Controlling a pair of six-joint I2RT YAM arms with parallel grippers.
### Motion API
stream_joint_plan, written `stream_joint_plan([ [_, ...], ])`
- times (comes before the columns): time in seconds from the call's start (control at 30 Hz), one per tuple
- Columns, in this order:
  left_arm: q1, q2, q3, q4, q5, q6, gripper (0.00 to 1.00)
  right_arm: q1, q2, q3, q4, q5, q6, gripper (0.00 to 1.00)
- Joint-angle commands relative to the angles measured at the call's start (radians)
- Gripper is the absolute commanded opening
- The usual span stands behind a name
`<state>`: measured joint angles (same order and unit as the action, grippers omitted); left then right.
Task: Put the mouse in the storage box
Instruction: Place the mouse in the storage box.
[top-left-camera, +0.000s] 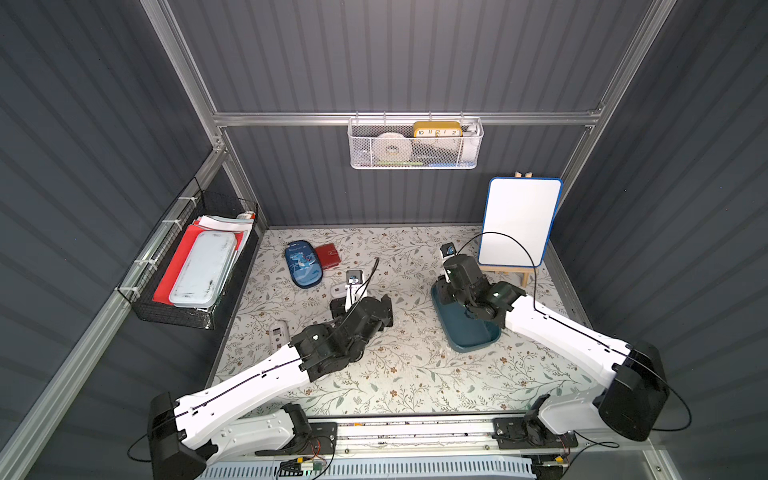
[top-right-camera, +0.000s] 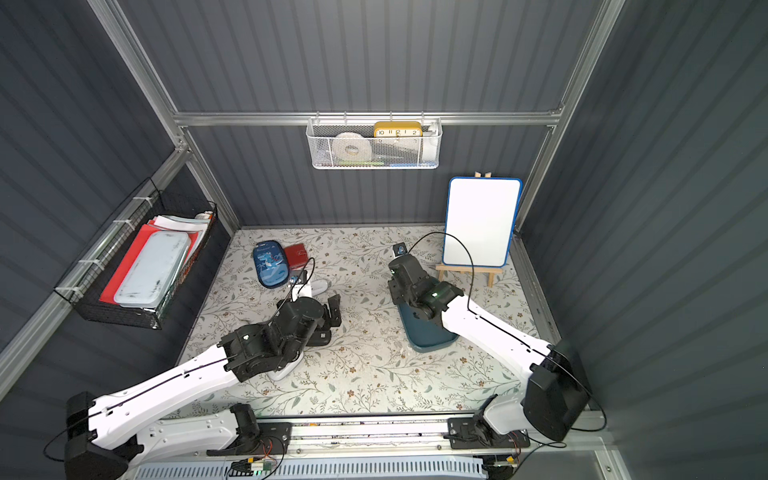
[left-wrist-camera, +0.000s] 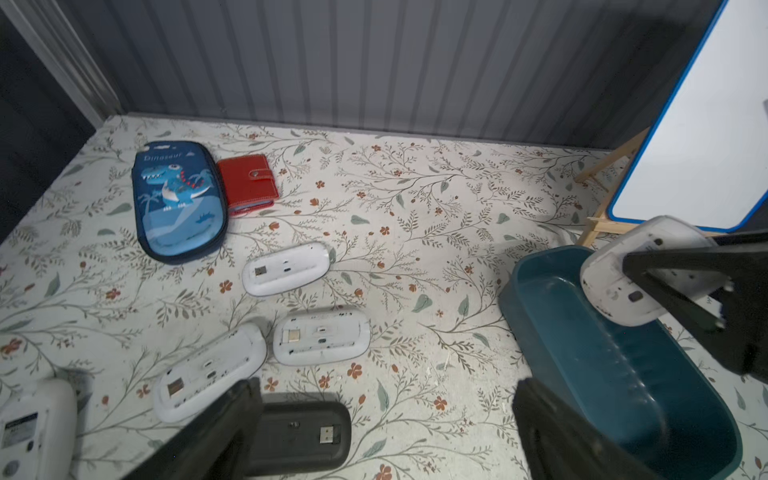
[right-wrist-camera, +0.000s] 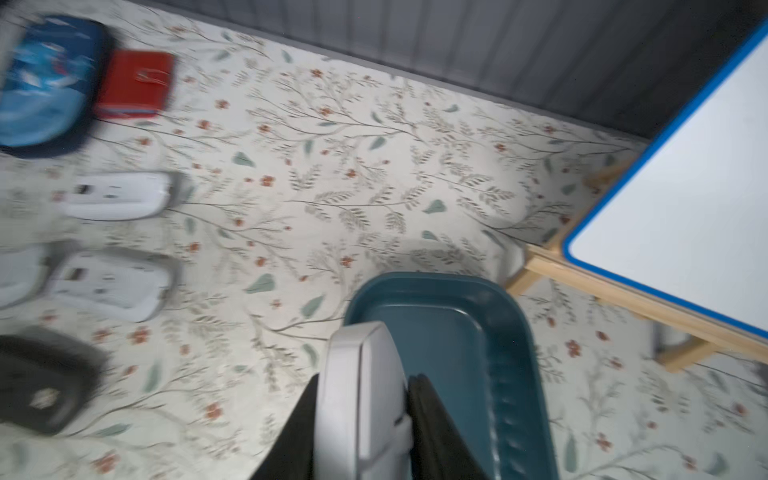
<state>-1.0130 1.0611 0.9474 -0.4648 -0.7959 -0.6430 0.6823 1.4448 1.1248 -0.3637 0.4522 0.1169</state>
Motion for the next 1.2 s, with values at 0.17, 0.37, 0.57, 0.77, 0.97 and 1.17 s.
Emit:
stream_joint_plan([
  [0.17, 0.001, -0.014, -0.04, -0.076, 0.0, -0.156, 0.99, -0.061, 0.139, -0.045, 0.079, 0.26, -0.135, 0.11],
  [0.37, 0.001, -0.005, -0.073, -0.047, 0.021, -0.157, 0.99, -0.106, 0.215, -0.05, 0.164, 0.207, -0.136, 0.12],
  [0.57, 0.001, -0.003, -0.087, -0.039, 0.027, -0.157, 1.0, -0.123, 0.322, -0.012, 0.175, 0.213, -0.131, 0.13],
  [0.77, 0.001, -0.001, -0.095, -0.029, 0.033, -0.153, 0.99, -0.158, 0.368, 0.013, 0.182, 0.285, -0.129, 0.14],
  [0.97, 0.001, 0.012, -0.095, -0.026, 0.037, -0.149, 0.99, -0.182, 0.396, 0.026, 0.158, 0.362, -0.127, 0.15],
  [1.17, 0.001, 0.016, -0.095, -0.026, 0.041, -0.148, 0.99, -0.172, 0.388, 0.033, 0.137, 0.291, -0.119, 0.18],
])
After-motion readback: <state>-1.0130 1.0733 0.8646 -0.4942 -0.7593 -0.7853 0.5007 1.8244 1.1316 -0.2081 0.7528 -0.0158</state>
